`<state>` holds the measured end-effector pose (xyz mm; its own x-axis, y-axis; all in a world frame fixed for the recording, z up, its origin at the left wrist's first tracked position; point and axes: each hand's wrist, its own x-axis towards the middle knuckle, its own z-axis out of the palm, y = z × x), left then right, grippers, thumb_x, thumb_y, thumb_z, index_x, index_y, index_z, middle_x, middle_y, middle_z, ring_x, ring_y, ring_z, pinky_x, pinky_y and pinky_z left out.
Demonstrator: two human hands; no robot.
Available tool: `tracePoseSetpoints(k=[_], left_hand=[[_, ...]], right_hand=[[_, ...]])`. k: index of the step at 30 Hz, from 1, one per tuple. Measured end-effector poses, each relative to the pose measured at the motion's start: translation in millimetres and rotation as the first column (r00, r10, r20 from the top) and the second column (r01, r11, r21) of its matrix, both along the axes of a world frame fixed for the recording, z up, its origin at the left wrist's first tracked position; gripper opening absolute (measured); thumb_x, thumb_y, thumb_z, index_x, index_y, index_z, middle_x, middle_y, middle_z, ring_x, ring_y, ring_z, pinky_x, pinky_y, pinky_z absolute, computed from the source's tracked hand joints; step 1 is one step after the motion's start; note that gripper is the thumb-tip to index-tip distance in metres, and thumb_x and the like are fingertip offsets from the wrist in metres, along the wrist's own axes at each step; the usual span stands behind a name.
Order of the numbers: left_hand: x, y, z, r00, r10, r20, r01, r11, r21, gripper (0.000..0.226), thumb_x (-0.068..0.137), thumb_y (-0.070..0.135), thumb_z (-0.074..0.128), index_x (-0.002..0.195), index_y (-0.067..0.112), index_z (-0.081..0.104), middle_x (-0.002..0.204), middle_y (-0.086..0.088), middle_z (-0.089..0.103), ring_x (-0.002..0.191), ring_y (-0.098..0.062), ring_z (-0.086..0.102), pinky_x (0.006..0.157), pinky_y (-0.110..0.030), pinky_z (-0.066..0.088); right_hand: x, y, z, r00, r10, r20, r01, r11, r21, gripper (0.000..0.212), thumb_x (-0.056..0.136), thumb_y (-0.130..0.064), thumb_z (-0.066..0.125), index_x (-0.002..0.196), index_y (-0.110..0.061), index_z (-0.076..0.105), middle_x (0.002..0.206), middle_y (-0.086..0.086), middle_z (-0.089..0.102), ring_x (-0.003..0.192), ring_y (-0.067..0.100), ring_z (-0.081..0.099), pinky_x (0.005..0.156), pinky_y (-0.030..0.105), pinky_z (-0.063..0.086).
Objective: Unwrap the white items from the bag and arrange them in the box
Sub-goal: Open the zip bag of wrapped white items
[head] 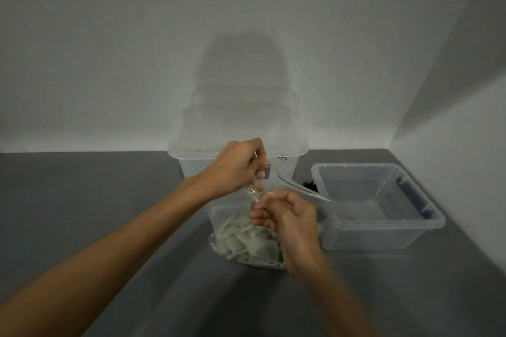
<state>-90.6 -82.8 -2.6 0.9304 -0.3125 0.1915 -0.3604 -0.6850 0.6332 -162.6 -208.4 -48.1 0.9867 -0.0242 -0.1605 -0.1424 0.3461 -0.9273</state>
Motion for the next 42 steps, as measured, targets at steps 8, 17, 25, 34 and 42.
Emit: tracePoseSetpoints(k=[8,17,25,34,42], left_hand=[[39.3,39.4,1.3,0.963,0.182,0.201,-0.211,0.968,0.134,0.009,0.089,-0.006,0.045,0.087,0.002,0.05,0.078,-0.007,0.059,0.061,-0.024,0.063,0.059,-0.041,0.057],[31.3,35.8,7.1,0.96,0.279,-0.033,-0.28,0.958,-0.054,0.029,0.082,0.031,0.071,0.097,0.018,0.05,0.067,0.001,0.071,0.066,-0.015,0.067,0.065,-0.035,0.055],[16.9,18.8,15.1,0.996,0.081,-0.044,-0.085,0.991,-0.102,0.021,0.079,0.007,0.07,0.093,0.017,0.059,0.084,0.0,0.073,0.065,-0.003,0.068,0.064,-0.021,0.053],[-31.6,39.3,15.1,0.981,0.19,0.041,-0.181,0.813,0.554,0.03,0.09,0.033,0.056,0.12,0.034,0.06,0.138,-0.002,0.041,0.119,-0.027,0.051,0.09,-0.038,0.043],[-55.0,52.0,-24.0,0.86,0.183,-0.477,-0.35,0.891,-0.289,0.079,0.087,-0.005,0.059,0.147,0.035,0.027,0.102,-0.017,0.065,0.089,-0.03,0.069,0.067,-0.035,0.061]], right_hand=[[-34.1,-8.7,5.9,0.992,0.084,0.095,-0.071,0.988,-0.138,0.018,0.085,0.013,0.051,0.073,0.001,0.053,0.061,0.019,0.064,0.047,0.019,0.056,0.049,0.028,0.048],[-38.3,-49.2,-2.3,0.977,0.189,-0.101,-0.214,0.897,-0.386,0.011,0.088,-0.004,0.062,0.094,-0.002,0.053,0.07,0.011,0.069,0.057,0.019,0.066,0.052,0.029,0.052],[34.8,-61.6,51.4,0.94,0.053,0.338,0.272,0.482,-0.833,0.066,0.081,-0.053,0.065,0.134,-0.028,0.034,0.119,-0.001,0.041,0.103,0.016,0.048,0.08,0.027,0.042],[74.8,-67.0,34.1,0.898,0.417,0.142,0.199,-0.095,-0.976,0.03,0.08,-0.018,0.069,0.096,-0.043,0.066,0.138,-0.004,0.038,0.124,0.023,0.04,0.101,0.046,0.033],[53.3,-71.2,5.4,0.955,0.288,-0.071,-0.266,0.729,-0.631,0.053,0.083,0.013,0.056,0.124,-0.019,0.06,0.088,0.017,0.061,0.07,0.02,0.068,0.071,0.038,0.057]])
